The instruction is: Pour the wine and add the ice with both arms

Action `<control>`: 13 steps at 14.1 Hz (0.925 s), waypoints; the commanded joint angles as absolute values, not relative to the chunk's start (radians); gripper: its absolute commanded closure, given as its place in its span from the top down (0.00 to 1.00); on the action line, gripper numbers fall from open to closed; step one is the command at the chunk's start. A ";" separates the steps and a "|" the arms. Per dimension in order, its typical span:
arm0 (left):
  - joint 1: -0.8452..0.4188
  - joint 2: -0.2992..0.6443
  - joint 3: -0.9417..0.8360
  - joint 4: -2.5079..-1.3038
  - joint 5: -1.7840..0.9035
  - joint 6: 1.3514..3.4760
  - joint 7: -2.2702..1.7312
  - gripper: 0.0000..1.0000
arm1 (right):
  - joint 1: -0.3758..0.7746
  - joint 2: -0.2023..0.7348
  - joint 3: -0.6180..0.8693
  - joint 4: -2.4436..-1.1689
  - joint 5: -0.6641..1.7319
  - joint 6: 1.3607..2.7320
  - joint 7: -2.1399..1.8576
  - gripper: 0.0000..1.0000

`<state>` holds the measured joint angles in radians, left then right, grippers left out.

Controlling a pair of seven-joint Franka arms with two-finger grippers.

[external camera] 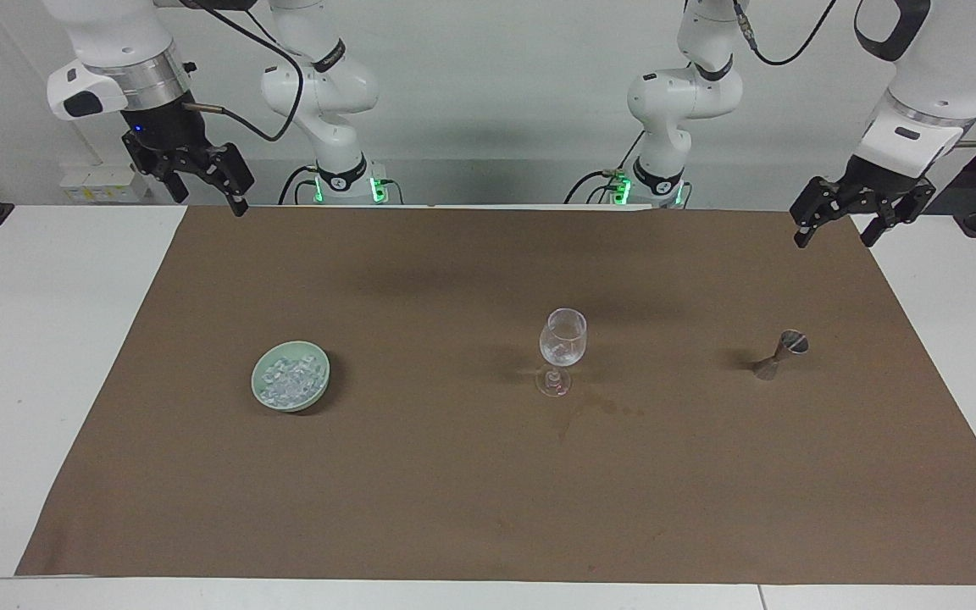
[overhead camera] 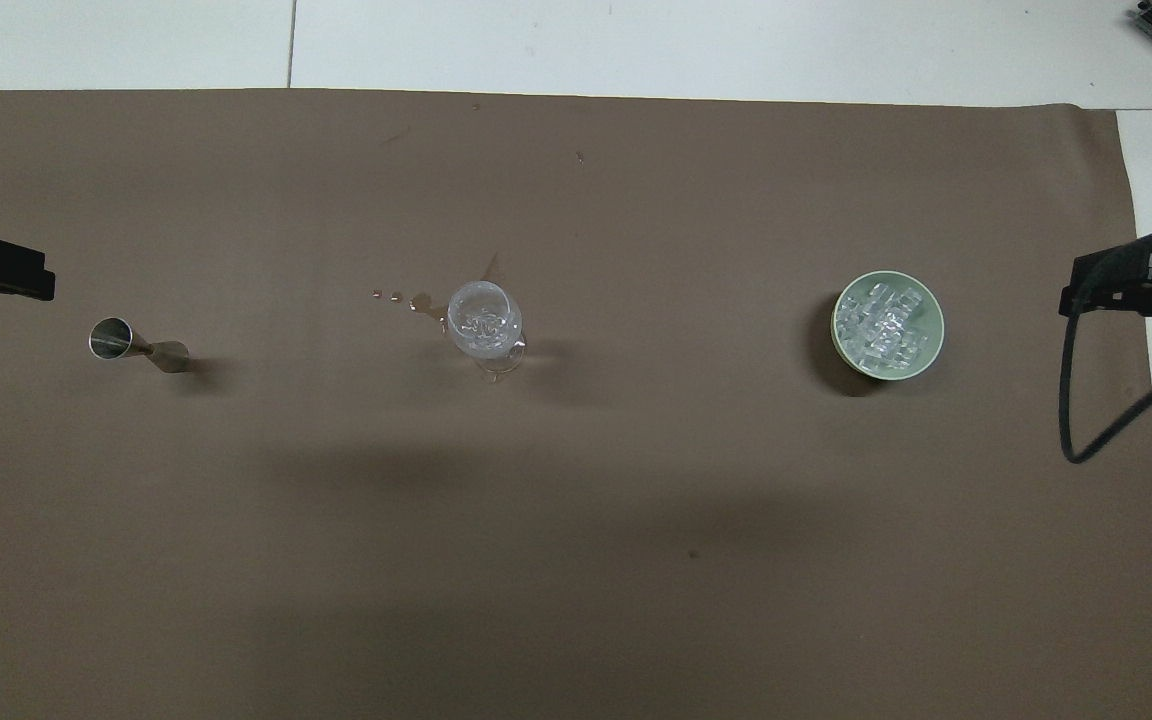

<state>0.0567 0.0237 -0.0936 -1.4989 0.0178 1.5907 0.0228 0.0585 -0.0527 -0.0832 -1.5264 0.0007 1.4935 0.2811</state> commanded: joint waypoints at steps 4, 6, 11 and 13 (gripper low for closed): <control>0.052 0.020 -0.087 -1.505 0.014 1.586 0.034 1.00 | 0.057 -0.089 -0.127 -1.574 0.020 1.479 0.108 1.00; 0.052 0.020 -0.087 -1.505 0.014 1.586 0.034 1.00 | 0.058 -0.089 -0.127 -1.578 0.011 1.509 0.103 1.00; 0.052 0.020 -0.087 -1.505 0.014 1.588 0.034 1.00 | 0.060 -0.087 -0.121 -1.582 0.029 1.525 0.103 1.00; 0.054 0.020 -0.087 -1.503 0.014 1.586 0.035 1.00 | 0.061 -0.087 -0.120 -1.580 0.031 1.520 0.104 1.00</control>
<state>0.0567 0.0238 -0.0935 -1.4990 0.0178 1.5905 0.0228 0.0631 -0.0729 -0.1186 -1.5581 0.0030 1.5065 0.1269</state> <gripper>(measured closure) 0.000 0.000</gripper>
